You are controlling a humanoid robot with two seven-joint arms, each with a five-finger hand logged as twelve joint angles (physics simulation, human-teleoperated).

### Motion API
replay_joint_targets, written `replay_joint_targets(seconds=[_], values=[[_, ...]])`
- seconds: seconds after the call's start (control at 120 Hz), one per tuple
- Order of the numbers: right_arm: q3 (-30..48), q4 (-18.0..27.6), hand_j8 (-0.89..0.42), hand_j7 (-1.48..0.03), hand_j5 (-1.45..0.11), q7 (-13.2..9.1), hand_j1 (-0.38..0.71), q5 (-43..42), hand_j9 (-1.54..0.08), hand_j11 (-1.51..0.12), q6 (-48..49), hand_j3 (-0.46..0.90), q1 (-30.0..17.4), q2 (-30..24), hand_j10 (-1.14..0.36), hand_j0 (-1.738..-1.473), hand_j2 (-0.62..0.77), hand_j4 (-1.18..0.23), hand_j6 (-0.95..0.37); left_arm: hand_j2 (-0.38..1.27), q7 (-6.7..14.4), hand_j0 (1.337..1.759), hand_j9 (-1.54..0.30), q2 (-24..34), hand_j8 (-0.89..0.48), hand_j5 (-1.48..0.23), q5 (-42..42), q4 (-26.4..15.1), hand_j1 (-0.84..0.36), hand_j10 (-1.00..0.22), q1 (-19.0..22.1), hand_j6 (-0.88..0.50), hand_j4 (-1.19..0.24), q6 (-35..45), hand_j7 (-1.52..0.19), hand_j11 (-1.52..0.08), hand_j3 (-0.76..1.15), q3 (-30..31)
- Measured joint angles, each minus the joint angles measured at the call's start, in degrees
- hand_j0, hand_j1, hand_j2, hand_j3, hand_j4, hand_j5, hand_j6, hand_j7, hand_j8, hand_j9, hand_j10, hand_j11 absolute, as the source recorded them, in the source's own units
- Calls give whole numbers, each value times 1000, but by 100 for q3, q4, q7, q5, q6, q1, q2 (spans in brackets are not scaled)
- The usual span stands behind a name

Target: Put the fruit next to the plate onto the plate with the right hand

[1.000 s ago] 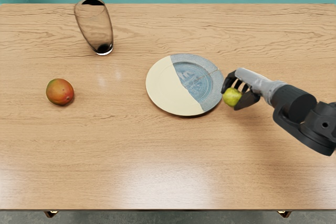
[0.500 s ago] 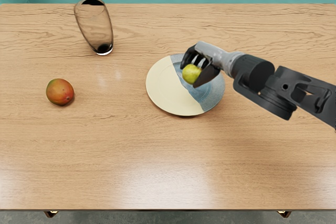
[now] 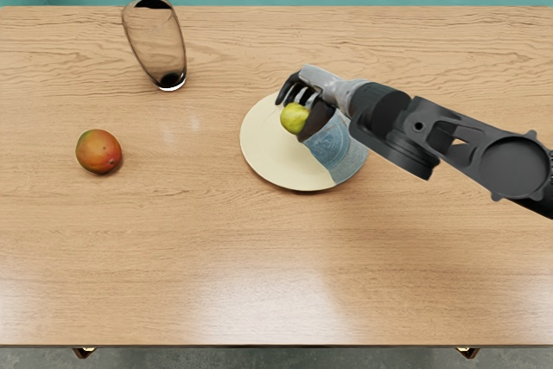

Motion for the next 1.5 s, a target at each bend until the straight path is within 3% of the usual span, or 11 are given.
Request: replay_joint_targets(seconds=[0.15,0.35,0.467,0.625,0.775,1.042,1.258,1.5], values=[[-3,-8,-210,-329,-335,0,-121,-4,-331,-331,-6,0,10,44,-251,-1656,45,-249,-198,4,0,1658,-26,0,-20,-26,0,0,325,-20,0,-20,-20,0,-26,-26,0,0],[45,302,-80,-123,-126,0,-264,183,-125,-124,-20,0,-30,17,-95,-1657,18,-95,-76,4,0,1658,-26,0,-20,-26,0,0,325,-20,9,-20,-20,0,-26,-26,0,0],[201,792,-46,-70,-71,0,-301,1013,-70,-70,-97,0,-50,-279,-54,-1658,10,-54,-44,4,0,1658,-26,0,-20,-26,0,0,325,-20,18,-20,-20,0,-26,-26,0,0],[529,1512,-22,-32,-33,0,-327,2784,-32,-32,141,0,-84,-804,-25,-1658,5,-25,-21,4,0,1658,-26,0,-20,-26,0,0,325,-20,18,-20,-20,-1,-26,-26,0,0],[974,1733,-11,-15,-16,0,-339,4178,-16,-16,1304,0,-280,-1263,-12,-1658,3,-12,-11,4,0,1658,-26,0,-20,-26,0,0,325,-20,18,-20,-20,0,-26,-26,0,0],[1833,1478,-3,-4,-4,0,-346,5951,-4,-4,3549,0,-959,-2648,-3,-1658,1,-4,-3,4,0,1658,-26,0,-20,-26,-7,-7,325,-20,25,-20,-21,-2,-26,-26,0,-2],[1926,950,-1,-1,-1,0,-348,6909,-1,-1,3879,0,-1194,-3739,-1,-1658,1,-1,-1,4,0,1658,-26,0,-20,-26,-8,-8,325,-20,35,-20,-20,-2,-26,-26,0,-7],[1925,394,1,0,0,0,-349,7322,0,0,3923,0,-1391,-4147,0,-1658,0,0,1,4,0,1658,-26,0,-20,-27,-8,-1,325,-20,35,-21,-21,0,-26,-26,0,-10]])
